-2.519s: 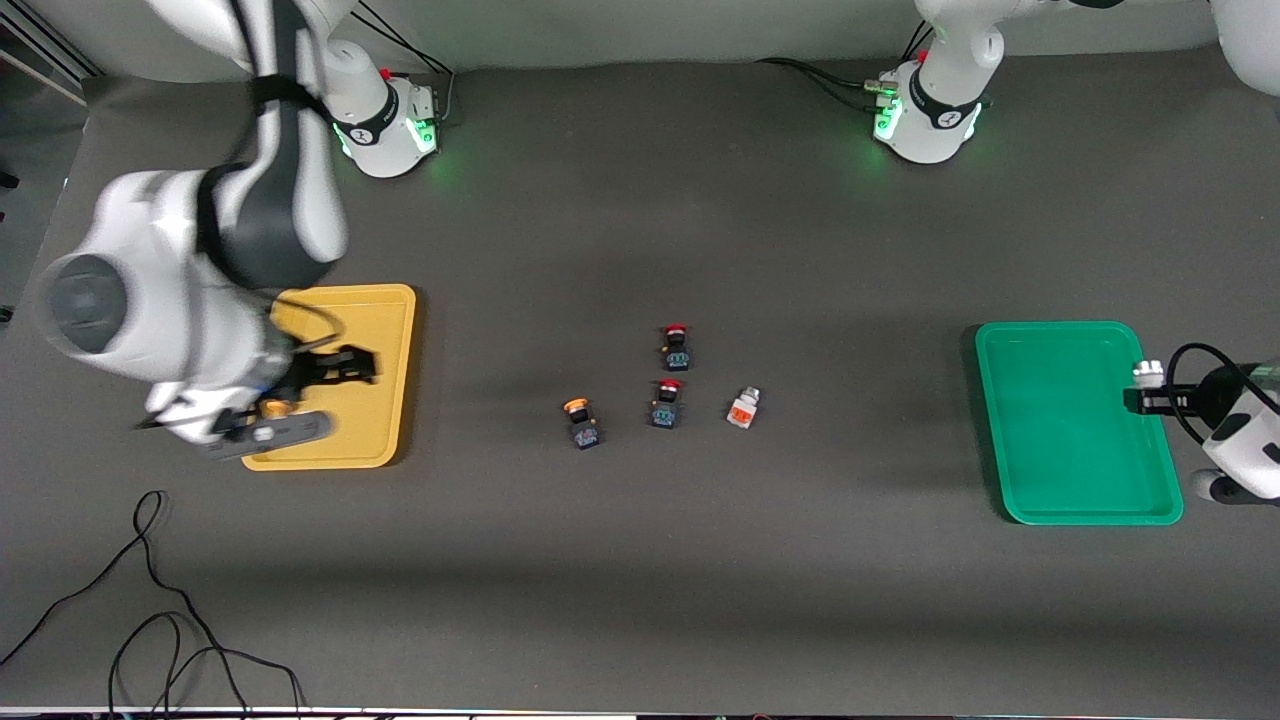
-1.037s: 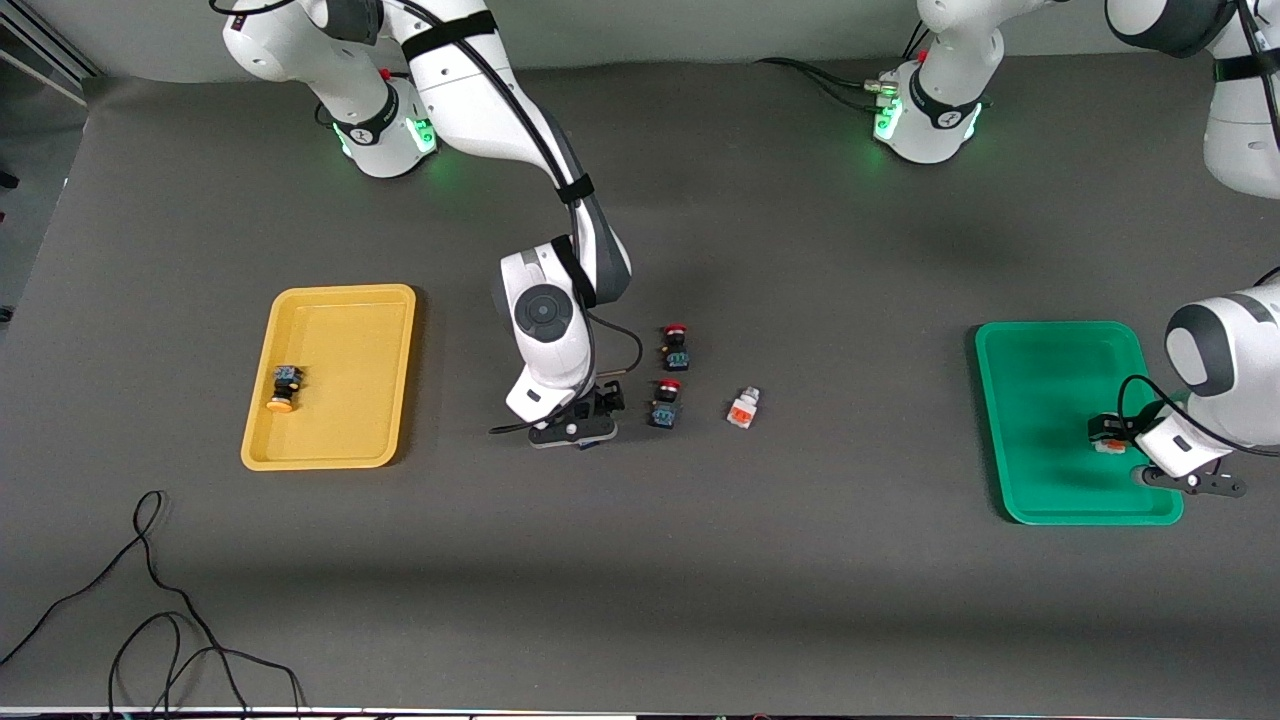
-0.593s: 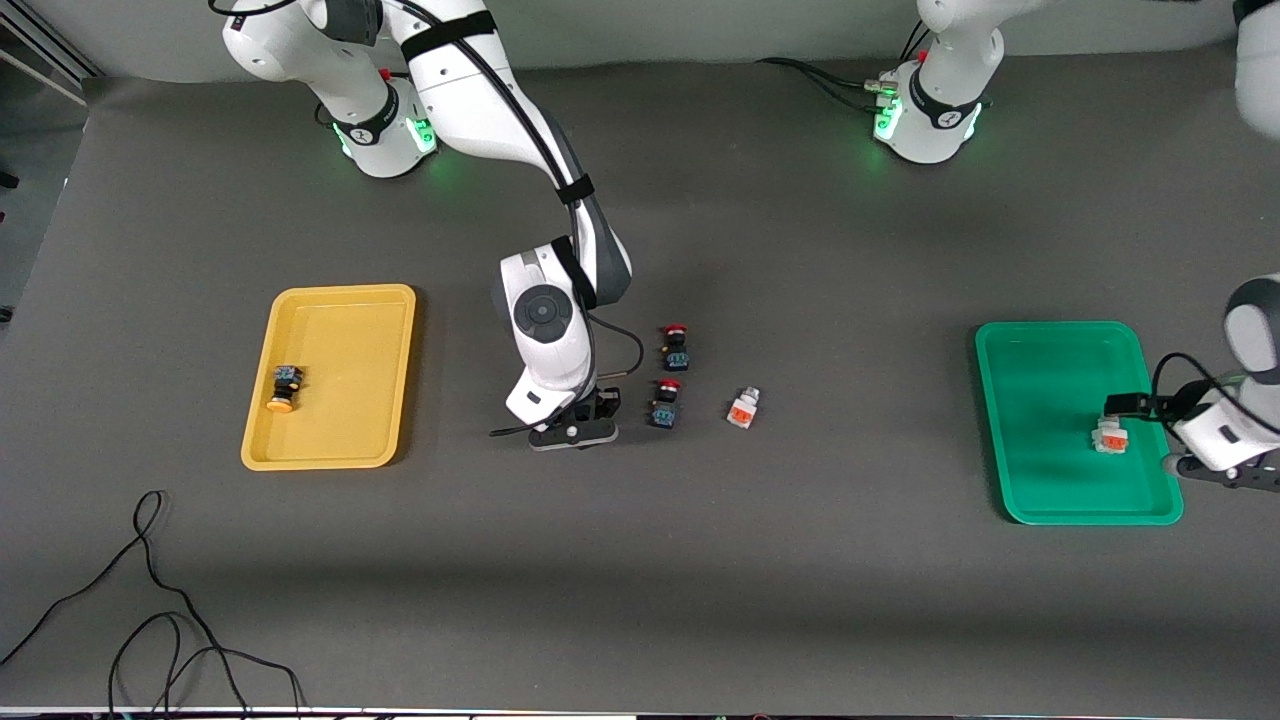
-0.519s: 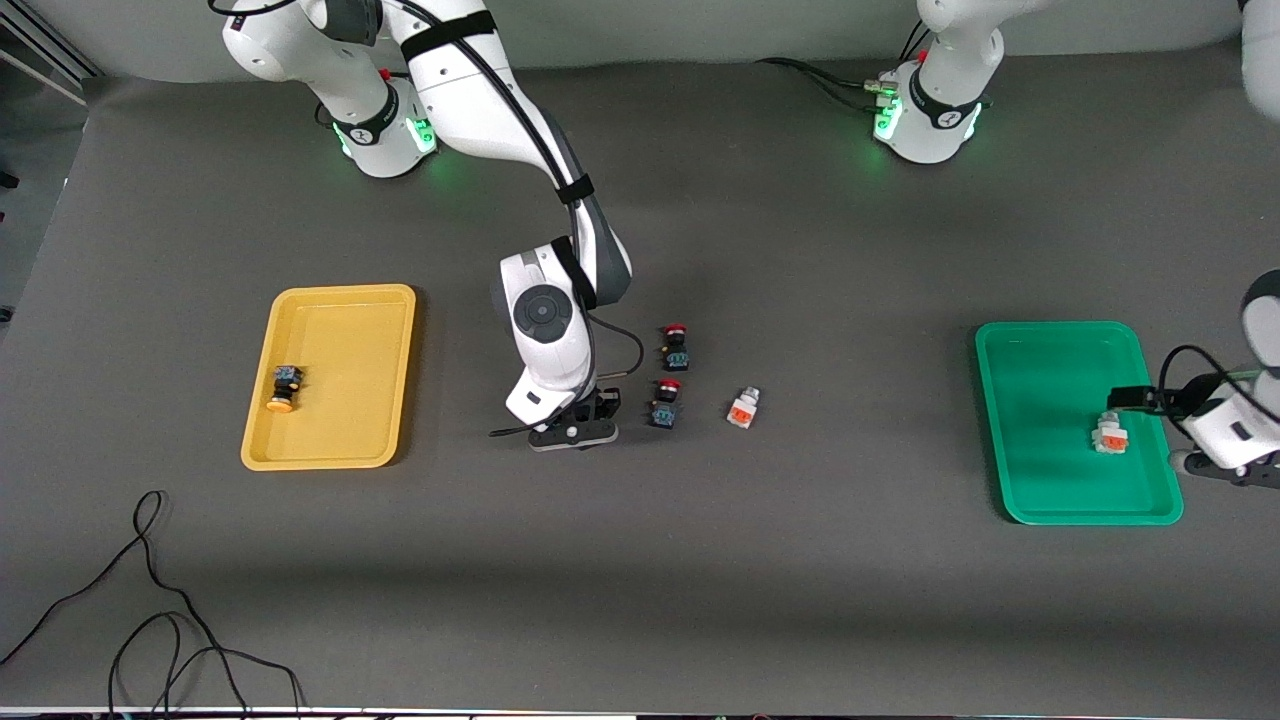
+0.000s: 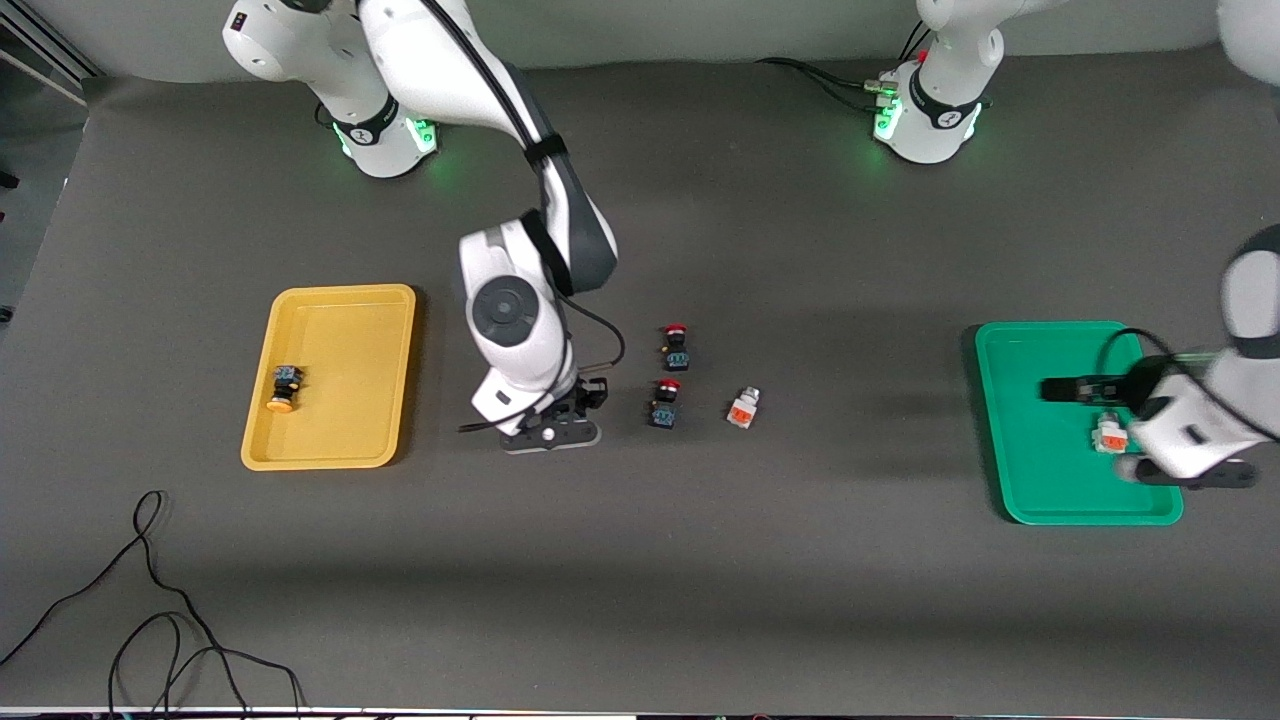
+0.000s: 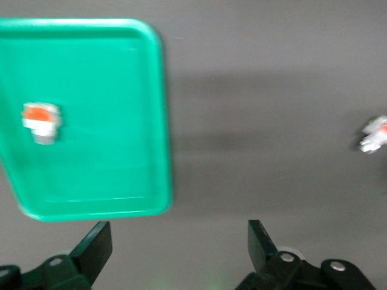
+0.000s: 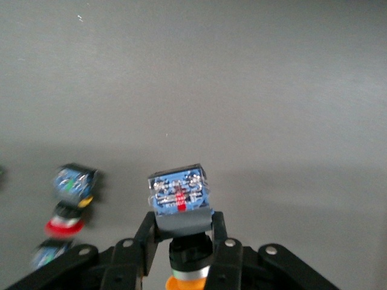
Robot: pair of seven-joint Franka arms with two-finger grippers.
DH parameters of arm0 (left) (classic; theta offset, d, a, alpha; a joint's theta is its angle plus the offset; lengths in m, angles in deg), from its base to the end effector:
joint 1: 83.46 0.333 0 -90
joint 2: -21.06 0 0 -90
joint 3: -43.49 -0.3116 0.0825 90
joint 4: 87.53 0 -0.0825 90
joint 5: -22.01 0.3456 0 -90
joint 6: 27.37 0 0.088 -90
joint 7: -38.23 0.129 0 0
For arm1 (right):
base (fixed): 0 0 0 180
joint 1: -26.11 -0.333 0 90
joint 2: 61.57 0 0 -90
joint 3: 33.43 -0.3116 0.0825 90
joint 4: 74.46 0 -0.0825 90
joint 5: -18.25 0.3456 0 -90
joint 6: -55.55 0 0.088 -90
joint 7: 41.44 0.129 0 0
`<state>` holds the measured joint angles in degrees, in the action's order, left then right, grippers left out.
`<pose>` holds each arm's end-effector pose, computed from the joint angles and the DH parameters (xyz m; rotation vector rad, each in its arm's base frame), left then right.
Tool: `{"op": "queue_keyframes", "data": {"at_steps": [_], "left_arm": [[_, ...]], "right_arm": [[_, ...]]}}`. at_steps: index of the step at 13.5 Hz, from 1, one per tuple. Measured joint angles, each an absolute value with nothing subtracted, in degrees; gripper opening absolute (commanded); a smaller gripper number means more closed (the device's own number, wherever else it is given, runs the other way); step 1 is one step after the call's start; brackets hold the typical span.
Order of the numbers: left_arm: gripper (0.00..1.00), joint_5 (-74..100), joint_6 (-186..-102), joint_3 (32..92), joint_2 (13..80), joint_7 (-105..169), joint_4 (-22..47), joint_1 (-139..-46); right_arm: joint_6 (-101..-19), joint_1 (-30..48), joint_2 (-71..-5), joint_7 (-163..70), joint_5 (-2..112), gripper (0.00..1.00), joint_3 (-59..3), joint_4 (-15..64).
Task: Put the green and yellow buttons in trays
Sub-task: 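Grasp a second yellow button with the right gripper, then place the yellow button in the tray while the left gripper grasps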
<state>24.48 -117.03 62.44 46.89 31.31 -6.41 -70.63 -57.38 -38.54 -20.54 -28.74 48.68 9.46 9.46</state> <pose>0.6083 -0.0284 0.4179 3.0397 0.0291 -0.4402 0.5588 0.3694 0.3270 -3.1223 -0.1063 0.0226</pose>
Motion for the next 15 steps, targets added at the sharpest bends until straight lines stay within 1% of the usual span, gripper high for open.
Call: {"op": "queue_keyframes", "data": {"at_steps": [2, 3, 5, 7, 10, 12, 13, 15], "left_arm": [[1.00, 24.4, -119.1, 63.9, 47.8, 20.5, -6.4, -76.2], [1.00, 24.3, -121.2, 64.1, 48.6, 15.2, -6.4, -79.6], [1.00, 24.4, -125.8, 64.2, 50.7, 6.3, -6.4, -85.9], [1.00, 24.4, -130.3, 64.2, 53.2, -0.9, -6.3, -90.6], [1.00, 24.5, -136.2, 64.1, 57.4, -9.9, -6.3, -94.6], [1.00, 25.2, -140.3, 64.1, 60.1, -11.2, -5.3, -96.5], [1.00, 26.2, -143.0, 64.1, 61.2, -11.1, -4.0, -97.3], [0.99, 28.2, -148.0, 64.1, 62.8, -8.9, -1.1, -99.0]], "right_arm": [[-48.3, -38.4, -24.2, -29.2, 48.0, 0.10, 13.0, 6.4], [-45.1, -38.3, -26.2, -30.2, 46.5, 0.10, 14.1, 6.2], [-40.7, -37.9, -29.5, -34.4, 43.7, 0.10, 17.0, 7.5], [-39.0, -37.8, -32.9, -41.5, 41.9, 0.10, 22.2, 11.8], [-38.7, -37.1, -39.1, -52.7, 37.4, 0.10, 29.7, 19.9], [-40.0, -36.9, -41.4, -57.1, 36.8, 0.10, 32.4, 24.5], [-42.8, -36.8, -41.9, -58.6, 36.8, 0.10, 32.8, 27.5], [-51.4, -36.9, -41.7, -60.9, 36.9, 0.10, 32.4, 35.3]]}}
